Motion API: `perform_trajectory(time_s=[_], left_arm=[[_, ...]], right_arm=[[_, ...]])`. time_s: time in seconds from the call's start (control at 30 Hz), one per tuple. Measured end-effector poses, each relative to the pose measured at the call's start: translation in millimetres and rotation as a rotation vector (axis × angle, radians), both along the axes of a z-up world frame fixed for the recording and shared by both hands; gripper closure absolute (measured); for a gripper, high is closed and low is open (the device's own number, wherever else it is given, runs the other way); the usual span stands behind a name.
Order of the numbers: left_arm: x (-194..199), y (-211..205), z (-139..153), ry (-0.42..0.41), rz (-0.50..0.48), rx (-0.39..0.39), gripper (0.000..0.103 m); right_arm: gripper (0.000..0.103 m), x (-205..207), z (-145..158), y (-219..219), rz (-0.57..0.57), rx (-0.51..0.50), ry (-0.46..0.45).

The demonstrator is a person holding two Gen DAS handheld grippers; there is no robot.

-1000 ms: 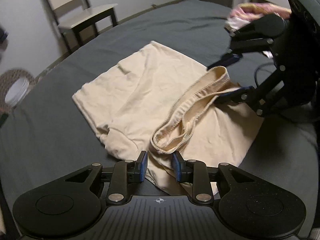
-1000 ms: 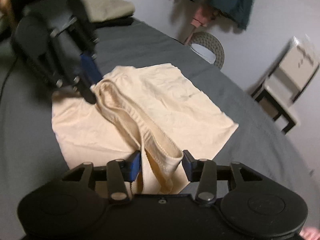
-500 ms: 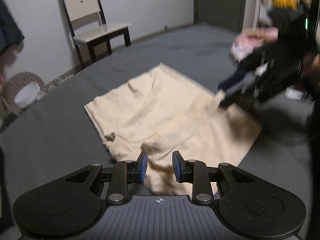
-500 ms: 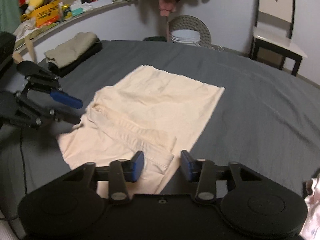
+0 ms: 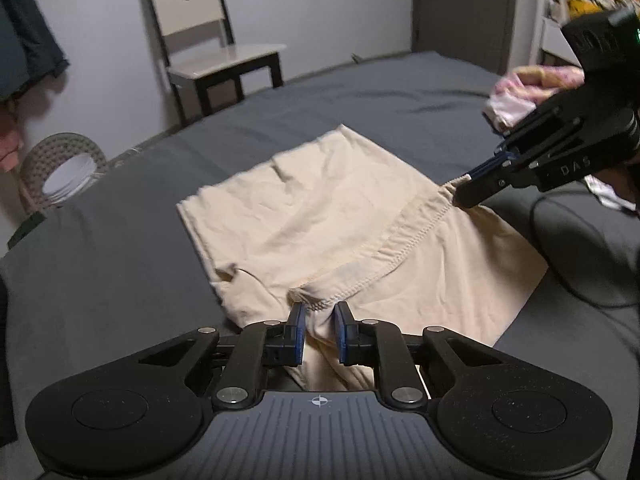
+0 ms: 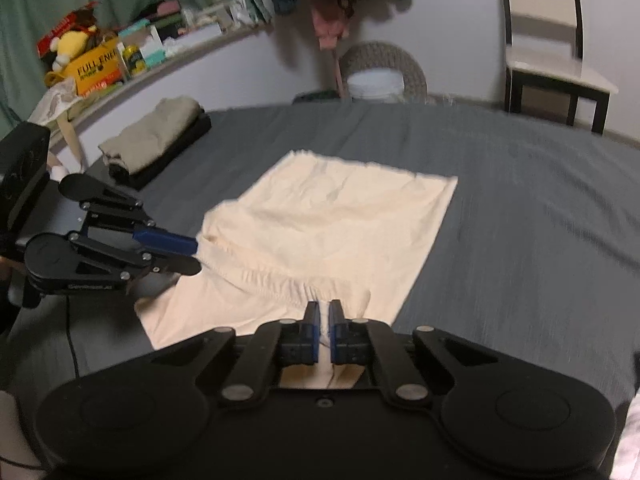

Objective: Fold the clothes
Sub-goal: 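Smooth the folded garment with the left tool while the right tool presses its edge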

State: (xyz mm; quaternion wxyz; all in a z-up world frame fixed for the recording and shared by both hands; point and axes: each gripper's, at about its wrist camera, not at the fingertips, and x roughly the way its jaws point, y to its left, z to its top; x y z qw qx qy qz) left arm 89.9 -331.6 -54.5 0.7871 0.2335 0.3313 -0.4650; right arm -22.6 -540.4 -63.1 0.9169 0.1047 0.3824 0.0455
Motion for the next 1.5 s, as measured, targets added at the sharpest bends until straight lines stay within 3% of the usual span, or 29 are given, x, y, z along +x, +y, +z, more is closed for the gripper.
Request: perform_trajectory(time_s=[0.2, 0.27, 0.33, 0.4, 0.47, 0.53, 0.67, 0.77, 0.87, 0.9, 0.93, 1.03, 1.2, 1.37, 1.4, 1.43, 1.5], left_arm=[[8.5, 6.7, 1.4, 0.011, 0.059, -0.015, 0.087], [8.9, 8.6, 3.0, 0.01, 0.071, -0.038, 0.087], [9.4, 10.6, 4.7, 0.009, 0.082, -0.06, 0.087], [6.9, 11.2, 7.5, 0.001, 0.069, -0.073, 0.084], [5.6, 9.2, 7.9, 0.009, 0.044, -0.064, 0.069], [6.1, 6.7, 6.2, 0.026, 0.031, -0.057, 0.064], [10.9, -0.3, 1.1, 0.029, 0.048, -0.051, 0.063], [17.7, -5.8, -4.2, 0.078, 0.054, -0.054, 0.063], [20.0, -11.2, -8.4, 0.075, 0.069, -0.046, 0.064], [21.5, -11.8, -9.5, 0.08, 0.084, -0.047, 0.069], [23.2, -11.9, -10.4, 0.096, 0.095, -0.05, 0.083], [26.5, -11.8, -12.9, 0.133, 0.126, -0.045, 0.087], [25.0, -18.2, -23.4, 0.117, 0.137, 0.031, 0.087], [21.2, -16.1, -17.0, 0.086, 0.111, 0.018, 0.083], [20.2, -13.5, -13.8, 0.077, 0.104, 0.007, 0.081], [18.4, -9.5, -9.6, 0.059, 0.102, -0.008, 0.075], [13.3, 1.6, 1.1, 0.001, 0.105, -0.044, 0.063]], right_arm=[[0.096, 13.6, -12.4, 6.1, -0.021, -0.071, 0.013], [0.082, 16.1, -16.1, 8.8, -0.031, -0.107, 0.028], [0.055, 13.5, -15.0, 11.3, -0.038, -0.145, 0.014], [0.054, 9.3, -13.1, 8.2, -0.039, -0.133, 0.002], [0.055, 8.5, -12.6, 0.5, -0.058, -0.067, 0.006], [0.059, 10.0, -15.1, -7.9, -0.082, 0.006, 0.02], [0.069, 13.6, -19.4, -14.0, -0.079, 0.073, 0.031], [0.07, 16.3, -24.3, -13.1, -0.078, 0.099, 0.044], [0.075, 17.9, -26.5, -12.2, -0.084, 0.1, 0.05], [0.083, 18.4, -26.6, -13.5, -0.089, 0.113, 0.053], [0.089, 18.6, -27.2, -15.4, -0.089, 0.134, 0.059], [0.092, 18.0, -28.2, -17.4, -0.093, 0.158, 0.058], [0.092, 20.8, -29.7, -4.8, -0.08, 0.063, 0.069], [0.077, 14.9, -23.2, -6.4, -0.086, 0.044, 0.054], [0.07, 12.7, -20.8, -8.3, -0.092, 0.042, 0.047], [0.062, 10.4, -18.5, -10.2, -0.099, 0.04, 0.041], [0.057, 3.8, -10.5, -13.8, -0.114, 0.03, 0.007]])
